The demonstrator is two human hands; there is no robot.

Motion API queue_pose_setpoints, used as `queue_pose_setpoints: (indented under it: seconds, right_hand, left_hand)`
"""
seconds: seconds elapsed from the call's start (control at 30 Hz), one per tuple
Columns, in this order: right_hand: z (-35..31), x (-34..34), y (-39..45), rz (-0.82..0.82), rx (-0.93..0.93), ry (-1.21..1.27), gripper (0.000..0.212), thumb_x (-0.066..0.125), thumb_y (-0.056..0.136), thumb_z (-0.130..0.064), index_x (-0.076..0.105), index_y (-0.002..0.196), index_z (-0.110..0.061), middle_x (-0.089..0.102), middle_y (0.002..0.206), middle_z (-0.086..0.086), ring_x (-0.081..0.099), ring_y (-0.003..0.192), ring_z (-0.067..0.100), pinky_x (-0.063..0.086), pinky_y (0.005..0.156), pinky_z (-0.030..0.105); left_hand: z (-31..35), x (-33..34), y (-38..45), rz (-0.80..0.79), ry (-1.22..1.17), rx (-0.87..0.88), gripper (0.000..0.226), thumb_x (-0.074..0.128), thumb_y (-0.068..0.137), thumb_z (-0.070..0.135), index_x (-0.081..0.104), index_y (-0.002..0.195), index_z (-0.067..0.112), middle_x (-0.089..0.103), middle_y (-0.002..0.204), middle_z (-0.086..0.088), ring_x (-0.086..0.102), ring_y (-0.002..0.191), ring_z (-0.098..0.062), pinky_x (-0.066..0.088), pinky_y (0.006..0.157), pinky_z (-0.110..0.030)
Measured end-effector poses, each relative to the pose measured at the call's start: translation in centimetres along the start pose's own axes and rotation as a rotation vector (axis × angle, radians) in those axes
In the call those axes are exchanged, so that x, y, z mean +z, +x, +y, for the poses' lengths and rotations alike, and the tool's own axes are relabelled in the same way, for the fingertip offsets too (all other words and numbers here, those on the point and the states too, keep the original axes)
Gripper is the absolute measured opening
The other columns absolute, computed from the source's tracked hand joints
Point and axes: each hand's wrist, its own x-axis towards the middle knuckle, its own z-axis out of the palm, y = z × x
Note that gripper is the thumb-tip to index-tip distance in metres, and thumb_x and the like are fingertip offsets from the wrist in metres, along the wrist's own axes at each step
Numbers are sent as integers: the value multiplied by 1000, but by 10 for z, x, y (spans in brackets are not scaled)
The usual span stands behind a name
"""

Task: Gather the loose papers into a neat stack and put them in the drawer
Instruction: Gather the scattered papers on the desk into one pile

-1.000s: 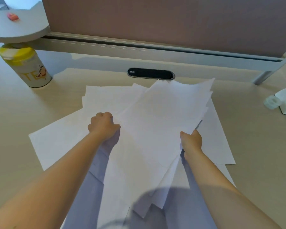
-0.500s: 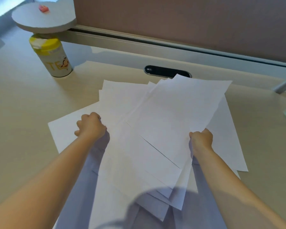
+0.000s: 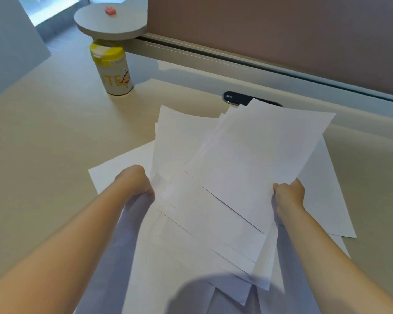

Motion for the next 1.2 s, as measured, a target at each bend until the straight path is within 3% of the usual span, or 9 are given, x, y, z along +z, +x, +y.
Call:
queue_pose_setpoints:
  seconds: [0.13,0.3,0.57,0.63,0.73,0.9,1.0,1.07,1.2]
  right_hand:
    - [-3,-2,5,26,5,26,41,40,90,9,40,130,4,47,135,20,47,121,34,37,89,26]
    - [-6,-6,12,-13,10,78,37,41,88,10,47,124,3,52,131,21,46,93,20,40,87,30]
    - [1,14,17,-244,9,10,40,42,88,11,49,126,-1,57,116,10,54,91,22,44,82,29]
    - [1,21,17,-293,-18,-7,38,42,87,12,51,121,-3,60,98,4,56,76,18,52,64,20]
    - [0,35,19,-348,-80,43,39,40,86,16,52,115,-7,57,81,-5,54,71,7,49,51,3]
    - [-2,55,33,-245,-205,-346,14,49,78,-1,54,74,-14,59,90,9,59,91,31,46,80,32]
    - [-10,58,35,-249,-219,-418,14,47,83,1,56,93,5,59,99,16,56,92,31,44,79,30]
    - [-14,63,28,-327,-175,-280,22,43,86,6,54,105,2,58,96,10,53,86,23,44,75,23]
    - [-13,83,12,-459,-68,-89,32,38,87,12,50,116,3,54,103,5,49,96,20,36,87,24]
  left_hand:
    - [-8,-7,0,156,-22,2,30,65,81,30,65,98,6,66,100,-10,56,88,-30,40,68,-31]
    - [-8,-18,4,365,-318,74,33,44,92,18,41,60,10,45,63,-5,47,80,-31,33,67,-32]
    - [10,-9,30,340,-899,32,36,36,91,3,36,58,16,37,62,0,39,72,-21,34,56,-23]
    - [22,-14,35,342,-965,69,37,34,89,0,37,56,17,36,60,1,34,58,-15,33,44,-14]
    - [40,-20,43,368,-1119,132,39,35,89,-1,37,55,18,34,58,0,30,55,-12,28,49,-19]
    - [45,-26,47,297,-1163,142,30,36,94,17,47,67,21,51,75,2,47,69,-14,36,59,-20]
    - [34,-18,47,335,-957,96,25,39,92,28,56,85,11,59,96,-18,55,89,-32,45,78,-37]
    - [31,-15,40,265,-958,34,43,41,92,35,49,121,4,53,125,-26,52,115,-41,44,98,-47]
    - [32,-13,28,158,-1030,38,58,46,92,34,30,138,3,42,139,-17,42,130,-33,35,103,-39]
